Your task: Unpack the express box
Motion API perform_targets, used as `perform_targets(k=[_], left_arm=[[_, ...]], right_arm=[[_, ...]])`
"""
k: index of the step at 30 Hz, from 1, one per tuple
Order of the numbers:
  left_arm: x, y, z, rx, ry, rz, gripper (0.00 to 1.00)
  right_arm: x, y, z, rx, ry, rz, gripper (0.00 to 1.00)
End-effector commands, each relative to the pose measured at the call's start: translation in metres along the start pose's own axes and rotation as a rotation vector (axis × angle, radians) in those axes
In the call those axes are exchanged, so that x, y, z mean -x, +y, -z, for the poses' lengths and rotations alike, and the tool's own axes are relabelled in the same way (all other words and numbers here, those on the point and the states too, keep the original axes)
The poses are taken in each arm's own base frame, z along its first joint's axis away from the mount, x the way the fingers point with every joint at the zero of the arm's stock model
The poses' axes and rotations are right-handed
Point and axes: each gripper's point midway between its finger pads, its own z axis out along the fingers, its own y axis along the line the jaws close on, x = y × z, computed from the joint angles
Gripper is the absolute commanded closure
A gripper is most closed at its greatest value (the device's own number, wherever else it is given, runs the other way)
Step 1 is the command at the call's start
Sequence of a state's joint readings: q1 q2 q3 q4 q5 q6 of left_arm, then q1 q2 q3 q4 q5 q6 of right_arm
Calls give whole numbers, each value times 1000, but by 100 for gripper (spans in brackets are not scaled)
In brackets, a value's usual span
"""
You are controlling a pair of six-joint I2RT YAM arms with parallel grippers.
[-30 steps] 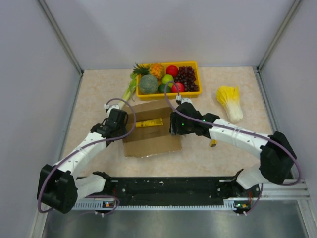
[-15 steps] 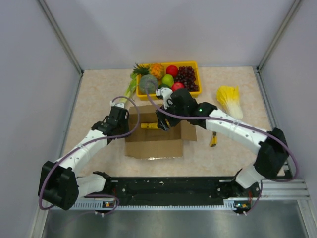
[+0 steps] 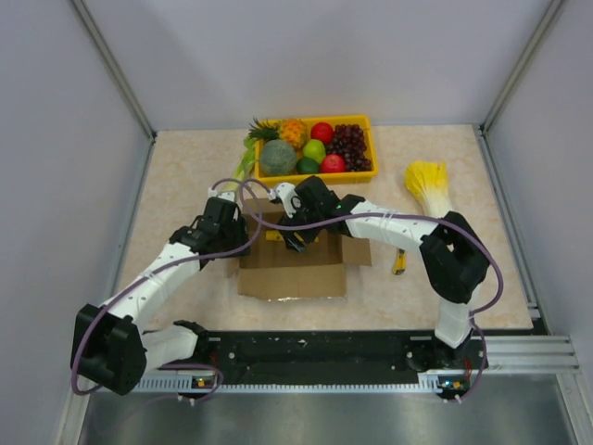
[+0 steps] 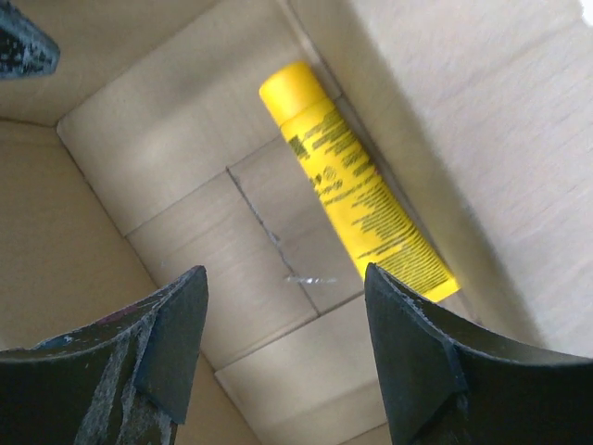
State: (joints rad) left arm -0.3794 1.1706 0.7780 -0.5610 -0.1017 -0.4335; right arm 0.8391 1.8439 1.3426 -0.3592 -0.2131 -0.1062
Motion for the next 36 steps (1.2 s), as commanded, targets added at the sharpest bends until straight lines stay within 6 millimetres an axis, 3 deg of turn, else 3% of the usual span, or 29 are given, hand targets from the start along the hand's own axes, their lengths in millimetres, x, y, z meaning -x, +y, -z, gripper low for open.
perform_targets(k=[1, 8, 18, 22, 30, 36], left_arm=[[23, -9, 21, -57, -104, -9, 45], [30, -5, 36, -65, -197, 14, 48], [36, 5, 50, -40, -288, 74, 54], [46, 12, 62, -28, -369, 104, 54], [47, 17, 65, -3, -390, 123, 54], [49, 23, 71, 20, -416, 147, 54]], right_arm=[[44, -13, -8, -39, -169, 93, 33], [37, -20, -35, -41, -156, 148, 32], [40, -38, -58, -112, -146, 143, 28], [28, -35, -69, -87, -116, 135, 28], [8, -18, -69, -13, -56, 120, 32], [12, 0, -54, 52, -59, 105, 36]])
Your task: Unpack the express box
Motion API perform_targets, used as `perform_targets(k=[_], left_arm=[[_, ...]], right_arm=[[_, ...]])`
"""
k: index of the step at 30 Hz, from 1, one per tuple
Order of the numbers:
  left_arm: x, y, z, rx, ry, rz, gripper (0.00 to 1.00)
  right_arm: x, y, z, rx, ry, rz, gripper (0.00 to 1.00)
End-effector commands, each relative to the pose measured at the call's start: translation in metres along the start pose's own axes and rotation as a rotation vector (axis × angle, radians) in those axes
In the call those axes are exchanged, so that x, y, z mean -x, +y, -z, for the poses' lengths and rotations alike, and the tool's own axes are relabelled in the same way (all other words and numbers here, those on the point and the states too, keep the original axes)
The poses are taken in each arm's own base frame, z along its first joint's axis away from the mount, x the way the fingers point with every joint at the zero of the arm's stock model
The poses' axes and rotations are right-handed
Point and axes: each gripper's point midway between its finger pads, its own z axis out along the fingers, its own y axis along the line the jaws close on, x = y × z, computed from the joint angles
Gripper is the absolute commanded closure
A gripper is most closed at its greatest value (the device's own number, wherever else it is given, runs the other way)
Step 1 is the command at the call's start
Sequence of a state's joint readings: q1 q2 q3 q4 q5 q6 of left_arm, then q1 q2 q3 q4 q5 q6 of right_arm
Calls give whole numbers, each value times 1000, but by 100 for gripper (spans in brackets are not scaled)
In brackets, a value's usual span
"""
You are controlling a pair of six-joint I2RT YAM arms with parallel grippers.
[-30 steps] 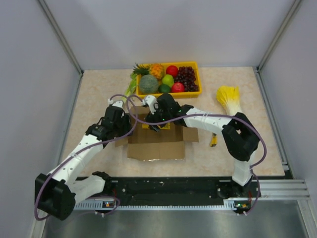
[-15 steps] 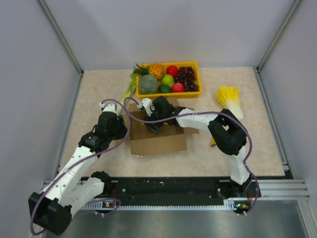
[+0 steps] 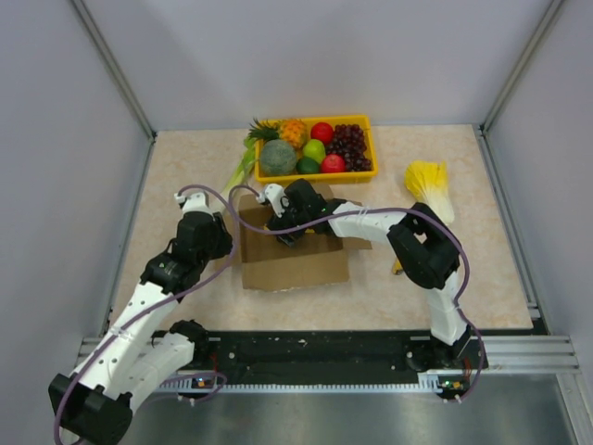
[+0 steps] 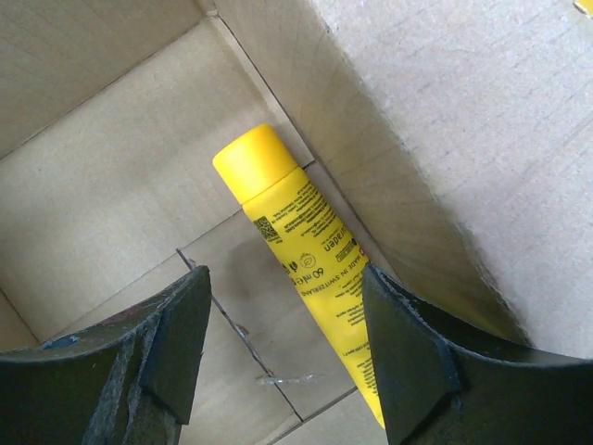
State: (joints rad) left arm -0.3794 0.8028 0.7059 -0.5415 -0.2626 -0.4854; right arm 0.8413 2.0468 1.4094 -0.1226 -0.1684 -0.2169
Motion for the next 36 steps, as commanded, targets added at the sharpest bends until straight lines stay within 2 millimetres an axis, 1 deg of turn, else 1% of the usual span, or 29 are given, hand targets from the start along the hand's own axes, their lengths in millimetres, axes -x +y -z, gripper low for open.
perform_targets(k=[1, 5, 6, 7, 10, 12, 16, 17, 19, 23, 24, 26, 30, 36], left_arm=[[15, 7, 4, 36, -78, 41, 54], [14, 22, 5, 118, -86, 57, 55], [13, 24, 6, 128, -84, 59, 58], [15, 28, 7, 155, -93, 72, 59], [13, 35, 8, 198, -90, 92, 61], [13, 37, 9, 202, -97, 100, 61], [10, 39, 8, 213, -94, 126, 60], [8, 39, 7, 218, -90, 130, 60], [7, 40, 7, 224, -86, 140, 59], [7, 40, 5, 220, -82, 146, 59], [6, 40, 5, 220, -79, 147, 59], [6, 40, 4, 217, -78, 148, 59], [7, 41, 4, 215, -79, 147, 58], [7, 41, 2, 207, -75, 149, 58]], right_arm=[[-1, 29, 16, 113, 23, -35, 37], [13, 33, 29, 121, -13, -63, 38], [19, 32, 32, 119, -26, -70, 38], [26, 31, 35, 118, -44, -72, 39], [39, 29, 40, 108, -73, -89, 39], [44, 23, 41, 76, -88, -83, 39], [46, 11, 33, 27, -90, -24, 37], [43, 9, 30, 25, -85, 9, 37], [45, 7, 29, 22, -88, 37, 36], [38, 14, 20, 84, -66, 136, 34], [32, 15, 15, 101, -41, 144, 35], [27, 19, 11, 137, -21, 178, 35], [17, 19, -2, 159, 25, 188, 35], [6, 20, -9, 172, 59, 195, 36]])
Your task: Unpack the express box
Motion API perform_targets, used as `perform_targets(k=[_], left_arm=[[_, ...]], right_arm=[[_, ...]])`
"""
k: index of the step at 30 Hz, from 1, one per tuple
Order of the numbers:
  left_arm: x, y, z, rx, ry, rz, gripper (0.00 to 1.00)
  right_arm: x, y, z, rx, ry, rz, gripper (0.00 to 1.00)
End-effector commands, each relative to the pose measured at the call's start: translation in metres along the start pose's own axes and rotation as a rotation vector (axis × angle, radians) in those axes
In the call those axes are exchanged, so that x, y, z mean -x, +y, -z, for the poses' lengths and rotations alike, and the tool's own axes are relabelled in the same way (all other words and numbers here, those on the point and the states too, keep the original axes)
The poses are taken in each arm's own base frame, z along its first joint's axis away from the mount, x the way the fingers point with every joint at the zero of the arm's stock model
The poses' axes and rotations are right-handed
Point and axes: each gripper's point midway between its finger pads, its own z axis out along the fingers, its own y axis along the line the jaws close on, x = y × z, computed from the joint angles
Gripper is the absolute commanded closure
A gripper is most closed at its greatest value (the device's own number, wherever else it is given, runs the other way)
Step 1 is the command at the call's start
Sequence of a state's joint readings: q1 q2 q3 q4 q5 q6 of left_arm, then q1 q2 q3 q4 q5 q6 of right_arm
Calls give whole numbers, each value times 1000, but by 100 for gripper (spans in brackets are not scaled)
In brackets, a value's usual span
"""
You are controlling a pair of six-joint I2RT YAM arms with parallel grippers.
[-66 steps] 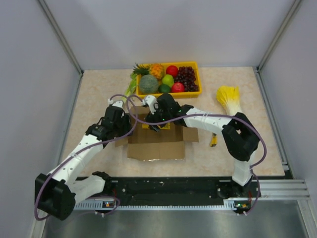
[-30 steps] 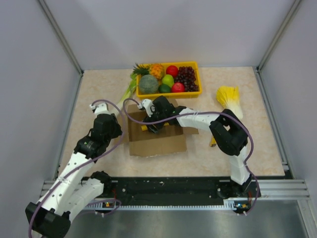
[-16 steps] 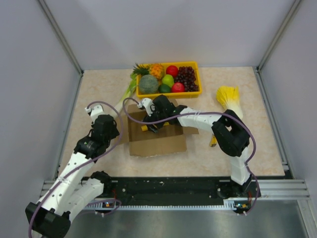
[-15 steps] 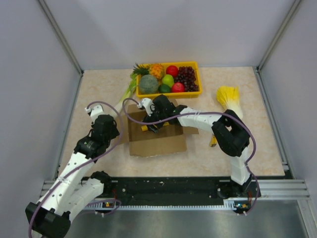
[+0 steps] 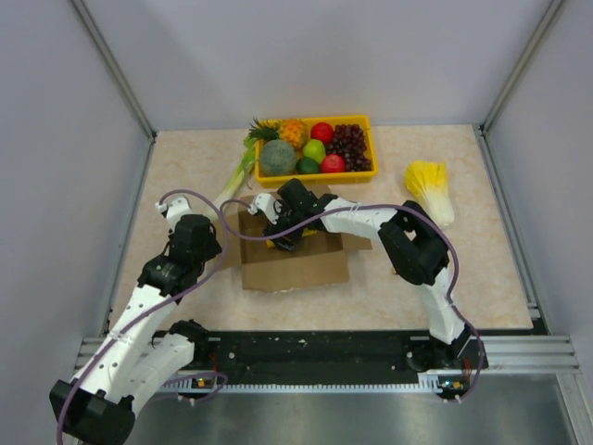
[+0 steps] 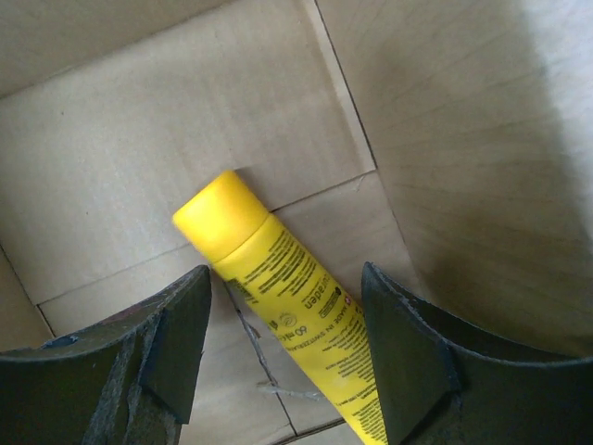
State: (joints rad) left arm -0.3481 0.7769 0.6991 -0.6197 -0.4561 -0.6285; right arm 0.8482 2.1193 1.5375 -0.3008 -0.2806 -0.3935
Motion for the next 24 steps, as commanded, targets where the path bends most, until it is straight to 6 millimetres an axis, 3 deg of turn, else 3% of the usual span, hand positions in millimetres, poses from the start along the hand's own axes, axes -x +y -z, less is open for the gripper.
perform_targets(k=[1, 4, 7, 8, 11, 13, 24], left_arm=[[3, -2, -2, -13, -9, 11, 58], [2, -3, -3, -18, -5, 13, 58], [3, -2, -2, -17, -8, 13, 58], [3, -2, -3, -17, -7, 12, 58], [5, -2, -1, -18, -13, 16, 59], [4, -2, -1, -19, -15, 17, 59], [4, -3, 1, -36, -15, 18, 59]], right_arm=[[9, 0, -3, 14, -5, 38, 36], [5, -4, -7, -13, 11, 25, 38], [6, -9, -7, -44, 15, 12, 51], [8, -9, -6, -47, 8, 14, 60], [13, -10, 0, -63, -9, 9, 74], [20, -9, 3, -69, -35, 9, 80], [64, -4, 48, -88, -186, -21, 87]])
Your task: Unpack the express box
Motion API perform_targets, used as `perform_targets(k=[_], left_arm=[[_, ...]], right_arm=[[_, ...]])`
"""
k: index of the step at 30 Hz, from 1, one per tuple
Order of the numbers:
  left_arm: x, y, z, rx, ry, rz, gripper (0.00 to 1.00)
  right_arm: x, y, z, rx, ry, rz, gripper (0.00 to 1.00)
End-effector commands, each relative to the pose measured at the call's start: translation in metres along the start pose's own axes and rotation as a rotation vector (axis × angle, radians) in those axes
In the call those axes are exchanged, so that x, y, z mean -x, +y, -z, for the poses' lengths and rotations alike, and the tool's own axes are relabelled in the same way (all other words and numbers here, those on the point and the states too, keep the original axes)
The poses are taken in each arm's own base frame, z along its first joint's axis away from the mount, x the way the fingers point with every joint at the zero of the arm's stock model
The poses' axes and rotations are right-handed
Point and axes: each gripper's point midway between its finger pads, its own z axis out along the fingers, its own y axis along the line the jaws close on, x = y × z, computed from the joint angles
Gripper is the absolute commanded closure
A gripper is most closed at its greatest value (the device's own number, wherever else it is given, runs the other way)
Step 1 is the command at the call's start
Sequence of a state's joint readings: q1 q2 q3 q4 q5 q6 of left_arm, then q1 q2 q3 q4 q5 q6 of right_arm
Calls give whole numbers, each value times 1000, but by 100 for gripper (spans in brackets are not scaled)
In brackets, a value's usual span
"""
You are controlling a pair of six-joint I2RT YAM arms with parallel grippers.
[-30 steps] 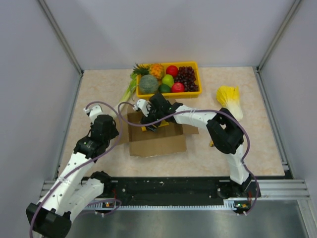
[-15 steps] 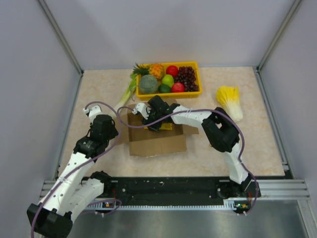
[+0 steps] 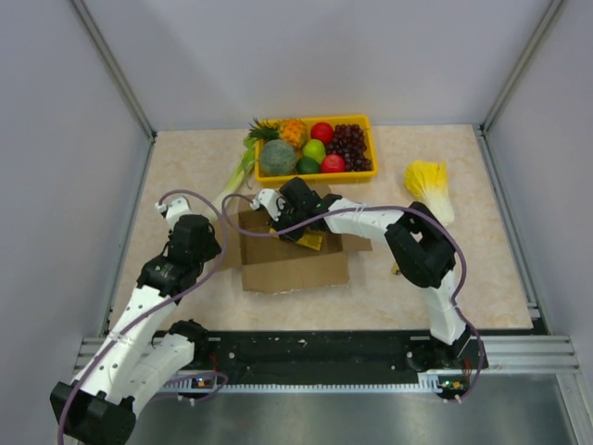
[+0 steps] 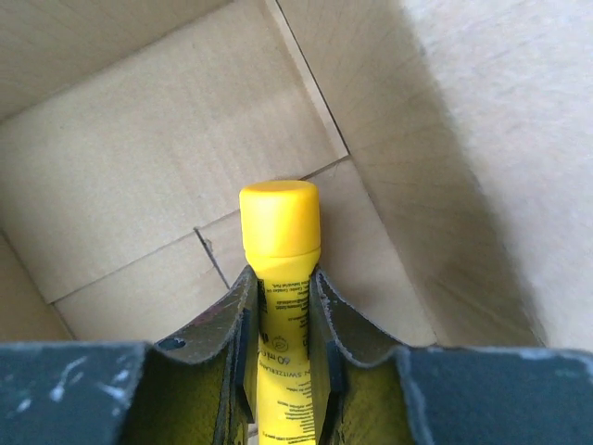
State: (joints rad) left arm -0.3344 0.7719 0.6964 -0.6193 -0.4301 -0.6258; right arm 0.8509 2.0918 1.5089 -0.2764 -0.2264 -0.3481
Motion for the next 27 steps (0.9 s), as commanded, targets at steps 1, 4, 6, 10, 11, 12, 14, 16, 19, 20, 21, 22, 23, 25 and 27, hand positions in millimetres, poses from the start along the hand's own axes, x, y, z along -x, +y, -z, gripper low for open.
perform_targets(k=[1, 4, 6, 10, 11, 12, 14, 16, 19, 20, 21, 22, 23, 25, 27], left_arm=[[5, -3, 1, -26, -27, 15, 59], [5, -4, 1, -33, -27, 18, 59], [5, -4, 2, -38, -27, 20, 59], [7, -5, 4, -51, -35, 21, 59], [8, -6, 5, -56, -37, 19, 59], [8, -6, 5, -58, -37, 17, 59], [9, -9, 6, -69, -38, 15, 59], [9, -12, 7, -89, -35, 12, 59], [9, -19, 8, -120, -26, 13, 59], [10, -21, 7, -128, -24, 10, 59], [11, -24, 7, -139, -26, 12, 59], [9, -25, 7, -141, -19, 9, 58], [9, -27, 7, -153, -15, 8, 58], [9, -29, 6, -155, -10, 6, 58], [11, -31, 7, -167, -11, 5, 58]], right_arm=[[74, 0, 53, -41, -215, 5, 87], [93, -4, 73, -78, -291, -11, 86], [102, -9, 83, -109, -335, -31, 86], [123, -19, 108, -170, -426, -76, 86], [131, -22, 121, -191, -460, -84, 85], [133, -28, 127, -219, -475, -112, 85], [146, -36, 146, -263, -535, -132, 84], [155, -46, 173, -325, -579, -167, 84], [152, -68, 206, -439, -601, -239, 82], [150, -75, 215, -476, -607, -266, 81], [137, -85, 220, -529, -576, -311, 80], [127, -93, 232, -571, -559, -335, 80], [113, -99, 233, -609, -532, -357, 80], [94, -108, 250, -695, -513, -394, 79], [62, -116, 250, -749, -459, -473, 79]])
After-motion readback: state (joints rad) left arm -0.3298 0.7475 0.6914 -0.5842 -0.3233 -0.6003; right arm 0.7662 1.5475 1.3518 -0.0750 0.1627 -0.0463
